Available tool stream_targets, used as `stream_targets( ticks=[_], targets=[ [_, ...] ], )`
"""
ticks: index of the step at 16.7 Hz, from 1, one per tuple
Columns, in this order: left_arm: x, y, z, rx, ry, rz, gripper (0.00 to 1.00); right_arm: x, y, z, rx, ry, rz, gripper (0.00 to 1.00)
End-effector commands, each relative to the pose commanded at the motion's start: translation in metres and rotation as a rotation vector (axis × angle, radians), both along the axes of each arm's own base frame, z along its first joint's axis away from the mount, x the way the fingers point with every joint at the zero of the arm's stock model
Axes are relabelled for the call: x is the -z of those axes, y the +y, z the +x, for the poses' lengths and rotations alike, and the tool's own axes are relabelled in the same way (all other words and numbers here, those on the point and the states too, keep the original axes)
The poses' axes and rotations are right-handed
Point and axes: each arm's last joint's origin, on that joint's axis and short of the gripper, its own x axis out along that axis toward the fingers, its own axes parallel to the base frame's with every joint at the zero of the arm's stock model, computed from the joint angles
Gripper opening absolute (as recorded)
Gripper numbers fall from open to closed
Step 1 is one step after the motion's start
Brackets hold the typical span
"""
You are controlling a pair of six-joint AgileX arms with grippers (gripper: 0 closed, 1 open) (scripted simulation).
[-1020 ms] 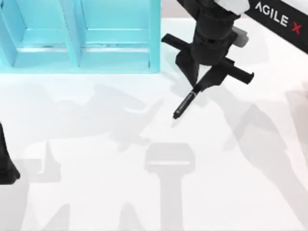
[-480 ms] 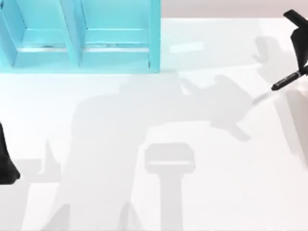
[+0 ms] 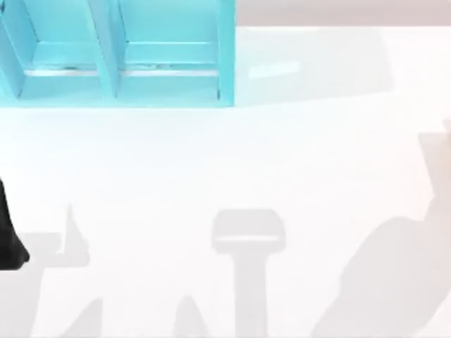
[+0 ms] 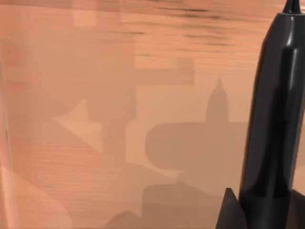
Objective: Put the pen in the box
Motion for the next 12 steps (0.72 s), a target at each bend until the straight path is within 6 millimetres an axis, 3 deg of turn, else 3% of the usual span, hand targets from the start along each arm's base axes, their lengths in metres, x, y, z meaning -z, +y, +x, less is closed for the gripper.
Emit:
stream_targets(
  ticks=[3, 8, 12],
  targets=[
    [0.0, 0.0, 0.0, 0.0, 0.0, 0.0, 1.0, -0.003, -0.018, -0.023, 0.056, -0.01, -0.001, 0.0],
    [0.0, 0.0, 0.0, 0.0, 0.0, 0.0, 1.0, -0.002, -0.018, -0.023, 0.056, -0.007, 0.0, 0.0],
    [0.0, 0.0, 0.0, 0.0, 0.0, 0.0, 1.0, 0.015, -0.001, -0.016, 0.044, 0.025, 0.005, 0.0]
  ],
)
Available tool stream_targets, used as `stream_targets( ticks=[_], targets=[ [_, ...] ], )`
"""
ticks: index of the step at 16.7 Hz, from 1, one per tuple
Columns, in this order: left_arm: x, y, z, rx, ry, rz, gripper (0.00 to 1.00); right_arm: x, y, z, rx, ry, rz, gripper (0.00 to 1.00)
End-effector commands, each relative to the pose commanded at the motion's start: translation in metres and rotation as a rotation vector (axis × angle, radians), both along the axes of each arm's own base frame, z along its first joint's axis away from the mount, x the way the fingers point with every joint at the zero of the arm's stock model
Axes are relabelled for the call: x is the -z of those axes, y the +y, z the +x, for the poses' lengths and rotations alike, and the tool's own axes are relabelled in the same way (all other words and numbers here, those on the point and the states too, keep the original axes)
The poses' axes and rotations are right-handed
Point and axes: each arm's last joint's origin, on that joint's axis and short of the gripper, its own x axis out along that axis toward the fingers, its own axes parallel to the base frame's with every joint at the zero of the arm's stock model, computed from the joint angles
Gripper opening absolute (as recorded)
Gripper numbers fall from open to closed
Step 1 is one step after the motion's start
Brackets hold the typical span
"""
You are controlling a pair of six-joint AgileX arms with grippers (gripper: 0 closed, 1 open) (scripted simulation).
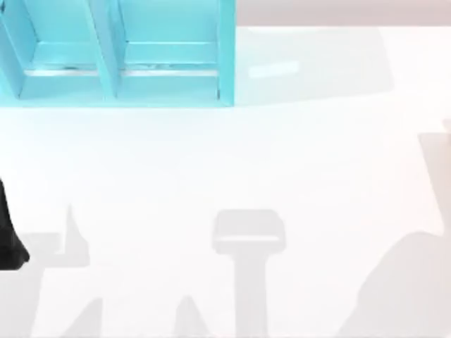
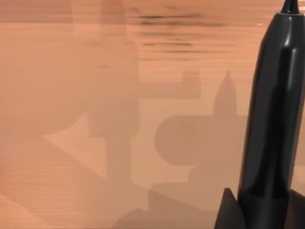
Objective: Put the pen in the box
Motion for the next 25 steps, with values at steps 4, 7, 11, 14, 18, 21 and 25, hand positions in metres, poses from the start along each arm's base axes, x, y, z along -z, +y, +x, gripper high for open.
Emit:
stream_targets(
  ticks=[4, 7, 11, 14, 18, 21, 25],
  targets=[
    [0.0, 0.0, 0.0, 0.0, 0.0, 0.0, 1.0, 0.028, 0.019, 0.002, -0.016, 0.05, -0.009, 0.0],
    [0.0, 0.0, 0.0, 0.0, 0.0, 0.0, 1.0, 0.037, 0.019, -0.002, -0.002, 0.01, -0.013, 0.0],
    [0.0, 0.0, 0.0, 0.0, 0.0, 0.0, 1.0, 0.038, 0.015, -0.005, 0.015, -0.036, -0.007, 0.0],
    [0.0, 0.0, 0.0, 0.0, 0.0, 0.0, 1.0, 0.038, 0.015, -0.005, 0.015, -0.036, -0.007, 0.08],
    [0.0, 0.0, 0.0, 0.0, 0.0, 0.0, 1.0, 0.038, 0.015, -0.005, 0.015, -0.036, -0.007, 0.38],
    [0.0, 0.0, 0.0, 0.0, 0.0, 0.0, 1.0, 0.038, 0.015, -0.005, 0.015, -0.036, -0.007, 0.6],
    [0.0, 0.0, 0.0, 0.0, 0.0, 0.0, 1.0, 0.038, 0.015, -0.005, 0.015, -0.036, -0.007, 0.9]
  ],
)
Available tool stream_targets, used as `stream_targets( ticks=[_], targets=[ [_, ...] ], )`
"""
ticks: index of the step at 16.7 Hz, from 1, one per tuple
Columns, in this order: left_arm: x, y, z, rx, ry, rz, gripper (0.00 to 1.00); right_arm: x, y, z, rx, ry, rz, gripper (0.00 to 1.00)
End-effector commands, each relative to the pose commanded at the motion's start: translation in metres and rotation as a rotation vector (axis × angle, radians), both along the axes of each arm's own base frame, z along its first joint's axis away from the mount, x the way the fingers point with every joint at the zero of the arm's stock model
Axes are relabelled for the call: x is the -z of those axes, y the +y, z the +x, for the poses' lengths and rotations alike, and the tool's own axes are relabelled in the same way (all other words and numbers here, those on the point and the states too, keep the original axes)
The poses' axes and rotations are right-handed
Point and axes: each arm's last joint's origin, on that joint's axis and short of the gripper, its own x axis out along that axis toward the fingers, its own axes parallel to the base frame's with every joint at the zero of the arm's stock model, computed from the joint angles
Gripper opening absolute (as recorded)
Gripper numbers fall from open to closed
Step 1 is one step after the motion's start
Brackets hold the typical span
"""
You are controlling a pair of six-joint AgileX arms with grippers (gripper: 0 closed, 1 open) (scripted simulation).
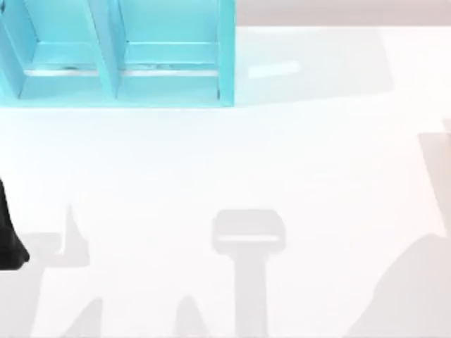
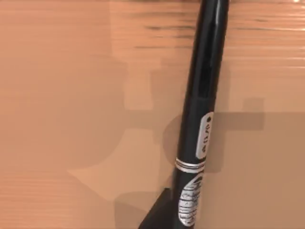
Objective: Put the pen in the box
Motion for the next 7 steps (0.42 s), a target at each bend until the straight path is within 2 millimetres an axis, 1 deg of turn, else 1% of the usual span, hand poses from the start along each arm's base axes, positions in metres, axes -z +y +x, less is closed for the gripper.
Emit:
stream_targets(
  ticks=[1, 2, 7],
  targets=[
    [0.0, 0.0, 0.0, 0.0, 0.0, 0.0, 1.0, 0.0, 0.0, 0.0, 0.0, 0.0, 0.0, 0.98],
    [0.0, 0.0, 0.0, 0.0, 0.0, 0.0, 1.0, 0.0, 0.0, 0.0, 0.0, 0.0, 0.0, 1.0],
    [0.0, 0.0, 0.0, 0.0, 0.0, 0.0, 1.0, 0.0, 0.0, 0.0, 0.0, 0.0, 0.0, 1.0]
  ],
)
